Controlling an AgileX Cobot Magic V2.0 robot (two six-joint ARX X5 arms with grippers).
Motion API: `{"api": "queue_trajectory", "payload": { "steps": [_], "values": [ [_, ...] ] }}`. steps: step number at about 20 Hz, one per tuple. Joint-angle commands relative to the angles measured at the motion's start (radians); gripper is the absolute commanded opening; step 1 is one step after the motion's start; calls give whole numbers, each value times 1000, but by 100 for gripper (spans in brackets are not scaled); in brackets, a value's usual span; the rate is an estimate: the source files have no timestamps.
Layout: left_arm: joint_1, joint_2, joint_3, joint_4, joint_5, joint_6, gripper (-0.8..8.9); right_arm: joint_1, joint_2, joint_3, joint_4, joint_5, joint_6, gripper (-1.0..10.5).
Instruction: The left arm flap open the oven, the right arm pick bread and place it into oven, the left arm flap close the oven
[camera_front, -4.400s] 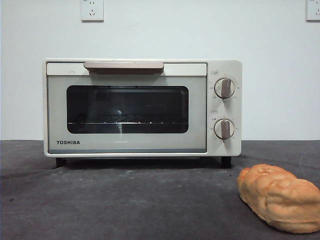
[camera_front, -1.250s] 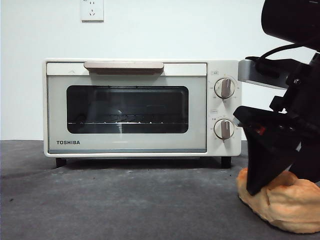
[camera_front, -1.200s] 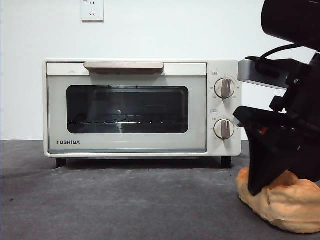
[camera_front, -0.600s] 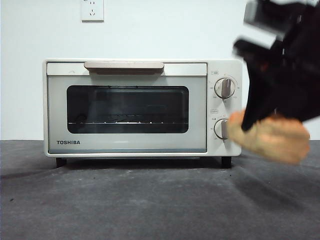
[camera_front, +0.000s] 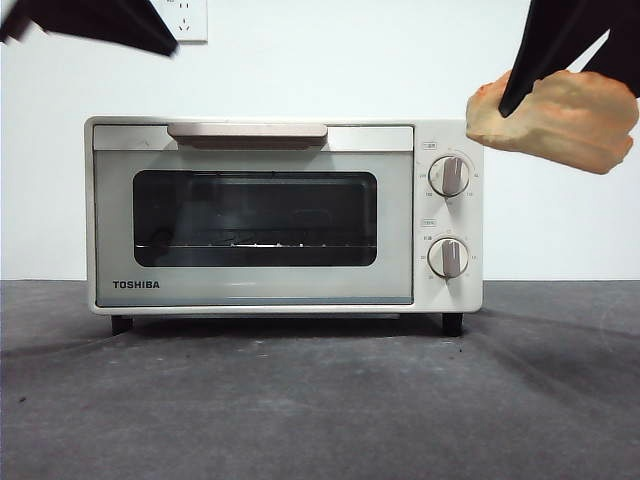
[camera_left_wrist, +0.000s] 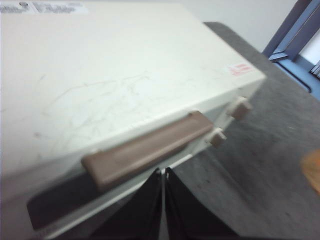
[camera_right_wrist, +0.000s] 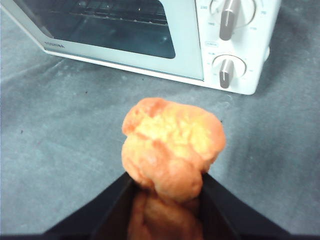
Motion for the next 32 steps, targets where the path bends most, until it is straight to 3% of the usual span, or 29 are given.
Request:
{"api": "queue_trajectory", "payload": {
  "steps": [1,10,18,32],
  "values": [
    [-27,83,66,21,-33,21,16,10,1,17,-4,4,-15,163],
    [-77,257,162,21,-111,100,16,10,1,17,-8,4,-23,163],
    [-103,313,162,5,-134,106,16,10,1,17,-8,4,-23,163],
    [-272,317,162,-328,-133,100,16,10,1,17,-8,4,-34,163]
  ]
}}
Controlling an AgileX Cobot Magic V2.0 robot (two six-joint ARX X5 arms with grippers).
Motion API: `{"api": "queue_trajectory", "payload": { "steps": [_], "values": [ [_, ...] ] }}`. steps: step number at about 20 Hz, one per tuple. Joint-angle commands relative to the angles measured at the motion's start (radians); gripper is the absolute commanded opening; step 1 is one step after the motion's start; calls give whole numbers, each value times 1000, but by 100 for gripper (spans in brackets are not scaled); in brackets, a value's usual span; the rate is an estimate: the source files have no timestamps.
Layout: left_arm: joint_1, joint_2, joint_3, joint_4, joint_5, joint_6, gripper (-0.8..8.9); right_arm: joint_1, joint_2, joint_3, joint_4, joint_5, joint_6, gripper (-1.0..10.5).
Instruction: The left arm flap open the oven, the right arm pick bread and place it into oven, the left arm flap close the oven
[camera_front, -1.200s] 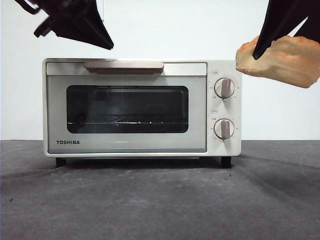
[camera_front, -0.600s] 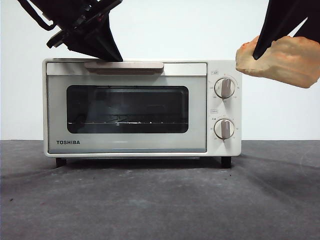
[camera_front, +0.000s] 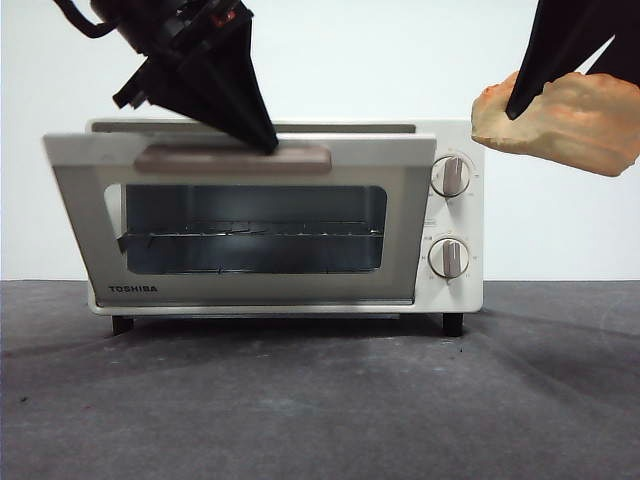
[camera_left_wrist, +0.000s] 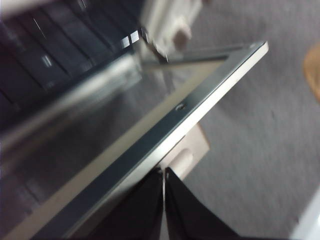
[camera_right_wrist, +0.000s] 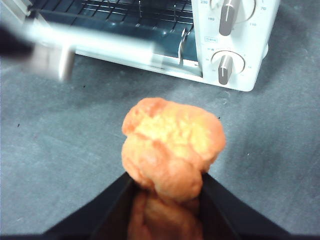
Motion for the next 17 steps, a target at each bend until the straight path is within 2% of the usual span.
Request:
{"api": "queue_trajectory", "payload": {
  "steps": [1,10,17],
  "values": [
    [-26,36,-8,-68,-37,1,16,10,4,17,7,4,-16,163],
    [-79,36,-8,-205,-37,-14,16,10,4,17,7,3,-35,163],
    [-42,11,-8,-183,-37,-25,16,10,6,17,7,-1,-35,163]
  ]
}}
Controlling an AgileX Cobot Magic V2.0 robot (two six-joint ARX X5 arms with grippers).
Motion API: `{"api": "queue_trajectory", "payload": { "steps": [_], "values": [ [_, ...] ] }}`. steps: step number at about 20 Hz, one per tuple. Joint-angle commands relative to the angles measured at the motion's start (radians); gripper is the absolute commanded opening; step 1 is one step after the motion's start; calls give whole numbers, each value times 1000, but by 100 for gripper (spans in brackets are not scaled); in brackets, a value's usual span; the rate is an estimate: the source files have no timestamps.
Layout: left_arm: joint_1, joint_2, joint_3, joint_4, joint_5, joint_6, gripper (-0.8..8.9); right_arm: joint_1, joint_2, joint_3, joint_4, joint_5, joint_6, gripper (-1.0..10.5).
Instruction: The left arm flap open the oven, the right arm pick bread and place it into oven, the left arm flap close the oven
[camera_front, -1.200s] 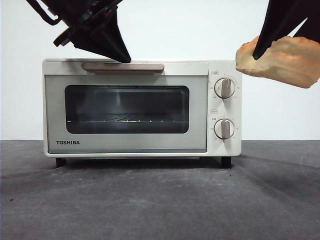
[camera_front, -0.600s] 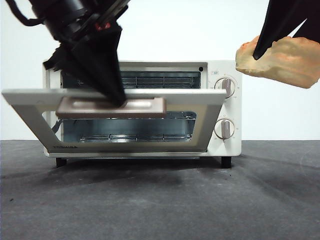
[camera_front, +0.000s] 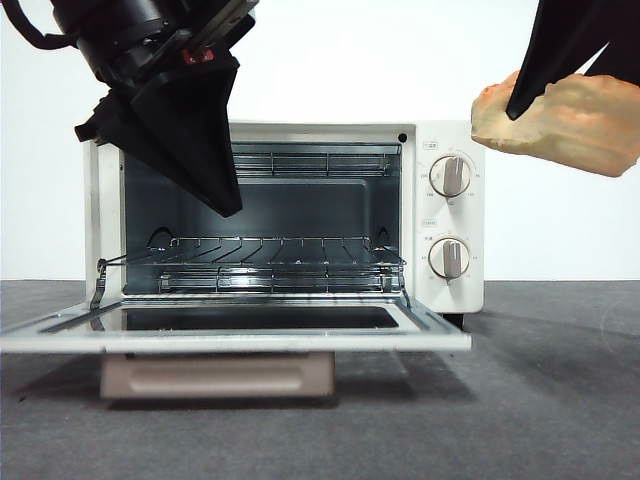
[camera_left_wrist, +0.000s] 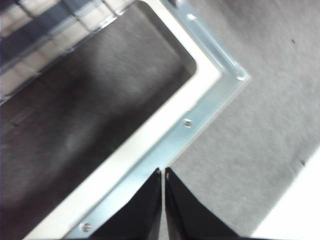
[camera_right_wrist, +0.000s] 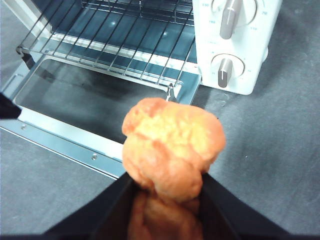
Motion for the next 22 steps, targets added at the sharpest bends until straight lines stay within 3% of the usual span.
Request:
{"api": "queue_trajectory", "payload": {
  "steps": [1,7,11,16,22],
  "values": [
    [27,-23,8,10,-4,-6,16,10,6,17,8,-4,-9,163],
    [158,-178,-20,23,-4,-9,16,11,47,17,73,-73,-2,163],
    [245,-339,-143,21,-3,-10,16,29,137,34,142,-109,14,163],
    [307,-550,-294,-30,-3,-18,15,93,330,137,228,-109,15,163],
    [311,-711,-314,-110,-3,-18,16,111,625,313,322,-95,30,163]
  ]
}}
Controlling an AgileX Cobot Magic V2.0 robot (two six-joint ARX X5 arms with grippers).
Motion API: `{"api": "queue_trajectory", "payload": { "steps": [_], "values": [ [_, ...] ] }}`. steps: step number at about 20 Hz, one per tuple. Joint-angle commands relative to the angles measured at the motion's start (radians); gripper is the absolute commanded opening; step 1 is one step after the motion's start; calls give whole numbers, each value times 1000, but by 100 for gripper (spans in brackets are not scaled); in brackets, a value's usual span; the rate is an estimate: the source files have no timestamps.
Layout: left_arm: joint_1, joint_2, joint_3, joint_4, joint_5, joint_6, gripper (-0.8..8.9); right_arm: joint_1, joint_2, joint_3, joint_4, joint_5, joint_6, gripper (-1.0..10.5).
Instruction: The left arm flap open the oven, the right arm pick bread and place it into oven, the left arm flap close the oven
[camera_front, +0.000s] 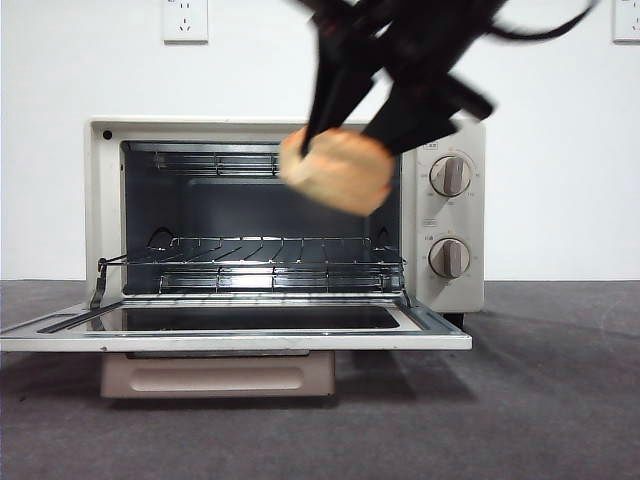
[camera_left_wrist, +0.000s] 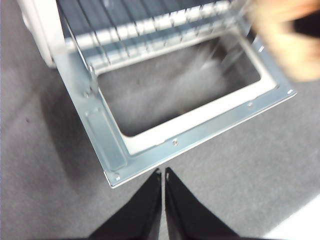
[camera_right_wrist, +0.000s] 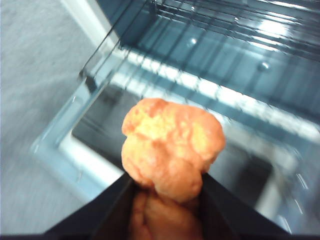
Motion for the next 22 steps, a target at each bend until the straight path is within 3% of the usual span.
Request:
{"api": "queue_trajectory", "payload": {
  "steps": [1,6,13,17,22],
  "values": [
    [-2,-31,5,-8,-2,-7,16,11,94,77,40,23,23,163],
    [-2,-72,5,-28,-2,-6,16,10,249,177,142,113,73,163],
    [-2,-74,5,-31,-2,-6,16,8,345,180,274,254,122,172],
    [-2,-74,5,-31,-2,-2,16,7,362,180,288,270,122,185],
    [-2,-74,5,-31,-2,-2,16,6,380,180,283,270,122,301]
  ]
}}
